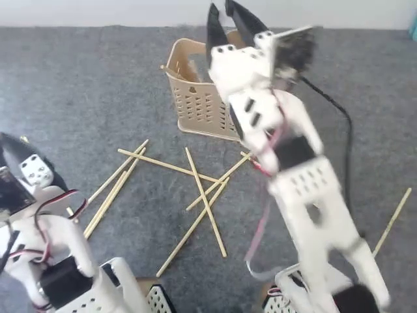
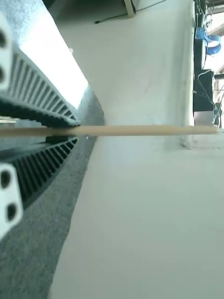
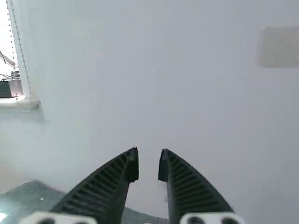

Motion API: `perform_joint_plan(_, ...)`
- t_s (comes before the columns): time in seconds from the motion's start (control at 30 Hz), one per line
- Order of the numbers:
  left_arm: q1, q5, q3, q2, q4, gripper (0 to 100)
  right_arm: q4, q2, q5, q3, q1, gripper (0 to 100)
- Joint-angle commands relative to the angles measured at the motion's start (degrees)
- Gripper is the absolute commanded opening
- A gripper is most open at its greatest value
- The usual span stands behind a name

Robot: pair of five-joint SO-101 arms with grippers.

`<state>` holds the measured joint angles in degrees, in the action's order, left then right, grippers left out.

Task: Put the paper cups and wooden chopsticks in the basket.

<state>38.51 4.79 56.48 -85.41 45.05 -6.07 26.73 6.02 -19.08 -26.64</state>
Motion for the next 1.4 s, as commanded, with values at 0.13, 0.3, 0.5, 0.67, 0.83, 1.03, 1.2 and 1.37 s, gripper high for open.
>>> perform_joint_plan(0.13, -4.4, 6.7, -9.5, 0.8, -0.1, 1, -44.7, 31.0, 8.3, 0.7, 9.9, 5.4)
perform_joint_plan(0.3, -8.9, 9.5, -25.0, 15.4, 6.3, 1, -66.2, 41.1, 8.3, 0.4, 19.5, 5.4)
perform_joint_plan(0.5, -13.6, 13.8, -53.8, 37.5, 17.5, 1, -78.5, 52.9, -4.4, -13.6, 30.5, 5.4)
perform_joint_plan(0.67, -22.2, 15.4, -74.1, 48.3, 27.1, 1, -72.8, 63.4, -17.8, -34.8, 39.8, 5.0)
perform_joint_plan(0.83, -31.1, 15.4, -82.9, 56.2, 25.8, 1, -64.2, 72.0, -20.2, -50.4, 45.7, 1.2)
perform_joint_plan(1.03, -38.6, 15.3, -84.0, 63.8, 16.4, 1, -61.5, 77.5, -14.2, -61.4, 52.3, 0.8)
perform_joint_plan(1.2, -43.4, 15.0, -84.0, 69.5, 10.4, 1, -58.9, 77.2, -13.0, -66.4, 57.9, 0.8)
perform_joint_plan(1.37, -46.7, 15.0, -84.0, 76.0, 0.7, 1, -59.0, 77.2, -12.9, -66.6, 61.1, 0.8)
